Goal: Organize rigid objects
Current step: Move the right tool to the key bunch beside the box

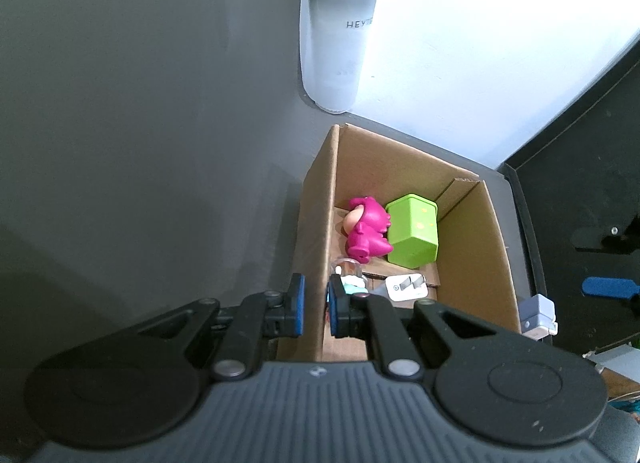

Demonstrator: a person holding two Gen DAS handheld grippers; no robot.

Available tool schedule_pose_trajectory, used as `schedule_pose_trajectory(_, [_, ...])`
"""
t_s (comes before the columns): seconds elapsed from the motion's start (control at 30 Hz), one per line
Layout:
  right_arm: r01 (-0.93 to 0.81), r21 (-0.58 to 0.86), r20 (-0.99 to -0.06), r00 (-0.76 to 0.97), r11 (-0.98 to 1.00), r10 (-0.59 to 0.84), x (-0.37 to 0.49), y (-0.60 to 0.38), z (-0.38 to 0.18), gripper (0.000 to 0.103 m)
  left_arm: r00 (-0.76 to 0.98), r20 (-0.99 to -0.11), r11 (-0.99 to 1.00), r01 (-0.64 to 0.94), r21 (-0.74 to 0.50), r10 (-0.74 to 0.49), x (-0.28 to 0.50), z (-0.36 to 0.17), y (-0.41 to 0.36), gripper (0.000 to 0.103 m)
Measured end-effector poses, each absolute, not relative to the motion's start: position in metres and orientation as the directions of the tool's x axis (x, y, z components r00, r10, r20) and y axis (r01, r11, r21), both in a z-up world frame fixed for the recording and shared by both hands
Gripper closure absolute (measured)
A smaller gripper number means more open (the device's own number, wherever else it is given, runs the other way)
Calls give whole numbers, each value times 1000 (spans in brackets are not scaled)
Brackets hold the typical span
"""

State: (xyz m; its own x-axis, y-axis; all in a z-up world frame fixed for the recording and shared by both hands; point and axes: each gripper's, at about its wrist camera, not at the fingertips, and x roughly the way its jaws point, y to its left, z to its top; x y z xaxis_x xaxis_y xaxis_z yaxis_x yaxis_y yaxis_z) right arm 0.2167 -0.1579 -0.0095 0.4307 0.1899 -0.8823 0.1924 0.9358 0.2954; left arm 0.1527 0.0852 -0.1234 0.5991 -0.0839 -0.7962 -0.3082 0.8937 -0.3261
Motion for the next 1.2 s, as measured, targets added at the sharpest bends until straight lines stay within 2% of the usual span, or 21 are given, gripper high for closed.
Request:
schedule_pose_trajectory(0.1, [215, 299, -884, 430, 930, 185, 216, -169, -15, 44, 596, -799, 896, -308, -321, -82, 153, -123, 85, 92])
schedule_pose_trajectory(0.37, [240, 313, -879, 439, 919, 185, 216, -185, -26, 26, 593, -802, 898, -312, -310, -71, 155, -122, 84, 92])
schedule_pose_trajectory(0.47, [248, 327, -877, 440, 912, 195, 219, -189, -31, 24, 593, -803, 899, -313, -305, -66, 155, -122, 82, 92])
schedule_pose_trajectory(0.53, [255, 334, -877, 437, 908, 199, 224, -190, -35, 17, 592, -803, 898, -315, -309, -69, 155, -122, 83, 92])
schedule_pose_trajectory(1.2, [285, 315, -902, 388, 905, 191, 278, -182, -83, 16, 582, -805, 871, -331, -362, -113, 155, -124, 98, 92])
